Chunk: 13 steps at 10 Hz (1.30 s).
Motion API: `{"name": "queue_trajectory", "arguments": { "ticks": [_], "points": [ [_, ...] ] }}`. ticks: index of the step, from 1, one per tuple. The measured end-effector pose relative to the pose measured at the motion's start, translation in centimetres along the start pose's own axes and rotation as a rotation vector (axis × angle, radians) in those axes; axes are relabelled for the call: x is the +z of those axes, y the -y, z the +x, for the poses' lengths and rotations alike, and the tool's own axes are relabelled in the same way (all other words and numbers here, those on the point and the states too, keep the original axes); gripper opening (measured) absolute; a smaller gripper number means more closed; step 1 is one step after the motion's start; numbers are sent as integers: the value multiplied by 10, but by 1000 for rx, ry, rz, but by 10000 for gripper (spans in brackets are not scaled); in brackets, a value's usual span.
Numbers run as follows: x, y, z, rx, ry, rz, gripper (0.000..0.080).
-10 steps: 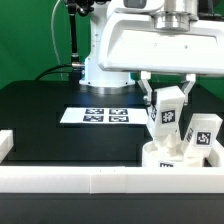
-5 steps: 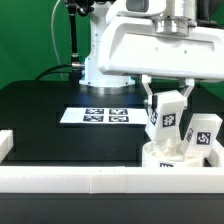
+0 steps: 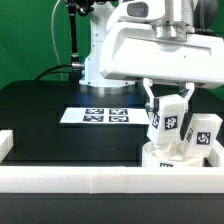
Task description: Assemble stool
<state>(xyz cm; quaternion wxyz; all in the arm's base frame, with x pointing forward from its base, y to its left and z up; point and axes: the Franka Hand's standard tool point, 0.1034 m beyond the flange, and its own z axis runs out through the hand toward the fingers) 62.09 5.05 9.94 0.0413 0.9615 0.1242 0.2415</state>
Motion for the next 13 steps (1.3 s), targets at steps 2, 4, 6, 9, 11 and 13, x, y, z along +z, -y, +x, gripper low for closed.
{"name": "queue_trajectory", "arguments": {
  "ticks": [2, 4, 6, 9, 11, 13],
  "points": [
    [0, 1, 0, 0, 1, 1, 327],
    [0, 2, -1, 0, 2, 2, 327],
    [1, 3, -4, 0, 7, 3, 327],
    [1, 3, -4, 1, 8, 3, 327],
    [1, 3, -5, 0, 8, 3, 327],
    [4, 3, -10, -2, 17, 3, 327]
  ]
}}
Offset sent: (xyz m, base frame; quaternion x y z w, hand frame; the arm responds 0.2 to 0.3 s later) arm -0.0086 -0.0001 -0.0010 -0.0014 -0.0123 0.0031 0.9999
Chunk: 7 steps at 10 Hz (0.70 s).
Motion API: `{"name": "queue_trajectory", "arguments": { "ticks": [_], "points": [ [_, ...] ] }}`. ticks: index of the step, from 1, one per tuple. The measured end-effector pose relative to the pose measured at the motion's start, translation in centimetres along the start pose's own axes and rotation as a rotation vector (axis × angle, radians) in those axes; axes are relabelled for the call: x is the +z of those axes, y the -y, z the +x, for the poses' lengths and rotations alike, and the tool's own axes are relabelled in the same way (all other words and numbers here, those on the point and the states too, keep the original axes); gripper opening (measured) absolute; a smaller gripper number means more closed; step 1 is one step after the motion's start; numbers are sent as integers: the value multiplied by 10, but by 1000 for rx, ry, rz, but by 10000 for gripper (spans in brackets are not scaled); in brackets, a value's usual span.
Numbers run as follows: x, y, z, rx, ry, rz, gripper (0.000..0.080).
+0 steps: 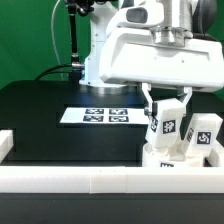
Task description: Assemble stool
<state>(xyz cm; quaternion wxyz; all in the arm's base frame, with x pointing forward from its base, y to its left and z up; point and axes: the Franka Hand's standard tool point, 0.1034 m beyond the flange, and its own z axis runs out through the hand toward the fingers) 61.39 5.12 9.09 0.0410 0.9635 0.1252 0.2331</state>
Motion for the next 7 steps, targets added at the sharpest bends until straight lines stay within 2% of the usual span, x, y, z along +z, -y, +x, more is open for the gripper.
{"name": "queue_trajectory", "arguments": {
  "ticks": [3, 6, 7],
  "points": [
    [6, 3, -6, -4, 13, 3, 327],
    [9, 3, -6, -6, -19, -5, 327],
    [9, 3, -6, -6, -18, -5, 407]
  ]
}}
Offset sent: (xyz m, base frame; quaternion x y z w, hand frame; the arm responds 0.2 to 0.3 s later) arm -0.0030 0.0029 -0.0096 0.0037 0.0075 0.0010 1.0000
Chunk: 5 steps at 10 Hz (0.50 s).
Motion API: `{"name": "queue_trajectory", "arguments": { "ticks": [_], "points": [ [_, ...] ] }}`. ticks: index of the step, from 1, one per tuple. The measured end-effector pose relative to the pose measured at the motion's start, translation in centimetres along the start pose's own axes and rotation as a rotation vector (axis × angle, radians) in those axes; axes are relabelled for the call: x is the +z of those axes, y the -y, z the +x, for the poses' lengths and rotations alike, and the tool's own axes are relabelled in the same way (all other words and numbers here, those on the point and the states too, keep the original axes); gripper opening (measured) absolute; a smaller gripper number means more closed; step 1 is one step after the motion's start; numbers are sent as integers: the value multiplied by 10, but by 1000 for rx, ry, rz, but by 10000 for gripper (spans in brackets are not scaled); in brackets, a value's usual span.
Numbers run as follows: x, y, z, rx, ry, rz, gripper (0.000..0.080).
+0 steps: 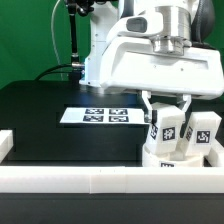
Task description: Assemble stool
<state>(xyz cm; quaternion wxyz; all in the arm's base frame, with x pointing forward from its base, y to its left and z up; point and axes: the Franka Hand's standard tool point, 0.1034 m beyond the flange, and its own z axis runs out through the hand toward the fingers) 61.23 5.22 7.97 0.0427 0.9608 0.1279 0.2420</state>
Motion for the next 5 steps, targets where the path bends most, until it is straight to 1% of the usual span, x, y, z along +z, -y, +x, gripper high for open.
{"name": "queue_trajectory", "arguments": {
  "ticks": [1, 2, 3, 5],
  "points": [
    [0, 0, 0, 0, 0, 0, 545],
    [0, 0, 0, 0, 1, 0, 545],
    [-4, -1, 3, 0, 4, 2, 629],
    [-13, -3, 9, -2, 14, 7, 643]
  ]
}}
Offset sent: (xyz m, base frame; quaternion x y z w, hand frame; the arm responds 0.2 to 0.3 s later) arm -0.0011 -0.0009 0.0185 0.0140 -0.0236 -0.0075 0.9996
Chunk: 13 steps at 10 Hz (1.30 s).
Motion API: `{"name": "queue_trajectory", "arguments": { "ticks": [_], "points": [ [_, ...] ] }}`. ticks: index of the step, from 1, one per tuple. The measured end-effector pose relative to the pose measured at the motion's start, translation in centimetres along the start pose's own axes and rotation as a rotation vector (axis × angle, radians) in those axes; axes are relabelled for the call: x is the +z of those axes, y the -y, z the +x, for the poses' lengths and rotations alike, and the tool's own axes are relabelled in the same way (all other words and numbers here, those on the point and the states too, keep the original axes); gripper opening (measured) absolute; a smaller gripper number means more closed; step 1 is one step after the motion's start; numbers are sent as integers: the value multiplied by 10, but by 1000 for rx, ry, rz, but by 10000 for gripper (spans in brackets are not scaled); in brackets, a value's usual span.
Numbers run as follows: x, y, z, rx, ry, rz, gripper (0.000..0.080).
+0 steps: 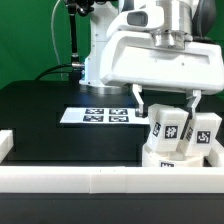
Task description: Assemble stool
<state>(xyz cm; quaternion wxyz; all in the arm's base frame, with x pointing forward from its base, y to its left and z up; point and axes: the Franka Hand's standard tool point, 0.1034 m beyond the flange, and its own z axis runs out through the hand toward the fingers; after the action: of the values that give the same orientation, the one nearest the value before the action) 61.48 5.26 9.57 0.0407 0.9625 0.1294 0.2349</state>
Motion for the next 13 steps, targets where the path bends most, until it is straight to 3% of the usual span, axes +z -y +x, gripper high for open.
{"name": "queue_trajectory", "arguments": {
  "ticks": [3, 7, 9, 10, 13],
  "points": [
    [-19, -8, 15, 4, 28, 8, 649],
    [-14, -10, 8, -24, 75, 15, 649],
    [-17, -3, 3, -15, 251, 56, 649],
    [-19, -2, 9, -17, 308, 69, 649],
    [-19, 0, 6, -16, 428, 88, 649]
  ]
}}
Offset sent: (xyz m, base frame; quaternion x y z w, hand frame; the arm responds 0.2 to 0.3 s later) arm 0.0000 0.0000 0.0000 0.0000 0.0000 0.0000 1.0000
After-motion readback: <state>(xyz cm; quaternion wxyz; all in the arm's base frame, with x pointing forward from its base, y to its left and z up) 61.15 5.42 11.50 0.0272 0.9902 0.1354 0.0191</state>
